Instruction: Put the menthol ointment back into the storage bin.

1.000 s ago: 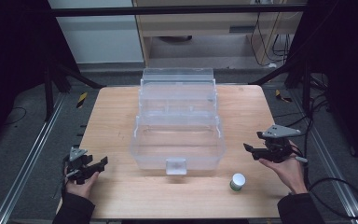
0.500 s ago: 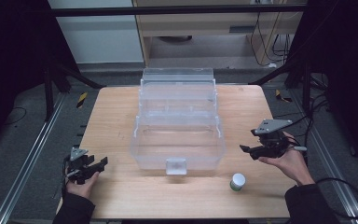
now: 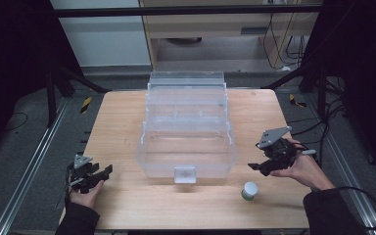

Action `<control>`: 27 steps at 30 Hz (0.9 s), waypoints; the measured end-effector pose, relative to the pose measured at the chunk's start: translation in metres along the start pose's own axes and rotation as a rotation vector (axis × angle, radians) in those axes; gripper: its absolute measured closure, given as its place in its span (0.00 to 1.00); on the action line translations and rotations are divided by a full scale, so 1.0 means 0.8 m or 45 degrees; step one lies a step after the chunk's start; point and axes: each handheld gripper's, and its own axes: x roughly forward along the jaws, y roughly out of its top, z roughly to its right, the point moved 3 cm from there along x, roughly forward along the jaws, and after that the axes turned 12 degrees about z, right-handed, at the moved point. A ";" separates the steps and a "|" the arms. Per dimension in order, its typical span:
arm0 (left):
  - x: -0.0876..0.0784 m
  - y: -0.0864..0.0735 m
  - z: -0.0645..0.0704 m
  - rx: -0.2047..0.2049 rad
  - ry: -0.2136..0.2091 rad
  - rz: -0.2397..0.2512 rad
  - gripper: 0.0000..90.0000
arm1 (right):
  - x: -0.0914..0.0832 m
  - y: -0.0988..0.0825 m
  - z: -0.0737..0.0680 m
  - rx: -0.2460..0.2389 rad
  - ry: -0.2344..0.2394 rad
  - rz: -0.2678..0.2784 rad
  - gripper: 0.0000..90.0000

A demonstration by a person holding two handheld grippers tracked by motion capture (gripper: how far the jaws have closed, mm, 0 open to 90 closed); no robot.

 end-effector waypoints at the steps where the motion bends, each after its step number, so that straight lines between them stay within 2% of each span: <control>1: 0.000 0.000 0.000 0.001 0.001 -0.001 0.47 | 0.000 0.001 -0.001 -0.003 0.011 -0.006 0.30; 6: 0.001 0.000 0.001 0.005 -0.005 -0.004 0.47 | -0.002 0.005 -0.005 -0.015 0.054 -0.038 0.30; 12: 0.001 0.000 0.003 0.024 0.000 -0.004 0.46 | -0.003 0.006 -0.010 -0.066 0.091 -0.091 0.30; 15: 0.001 0.000 0.004 0.036 0.004 -0.004 0.46 | -0.002 0.007 -0.016 -0.098 0.130 -0.143 0.30; 21: 0.002 0.000 0.005 0.042 0.003 -0.007 0.45 | -0.001 0.008 -0.023 -0.126 0.164 -0.196 0.31; 27: 0.003 -0.001 0.006 0.047 -0.001 -0.013 0.45 | 0.002 0.005 -0.032 -0.162 0.229 -0.284 0.32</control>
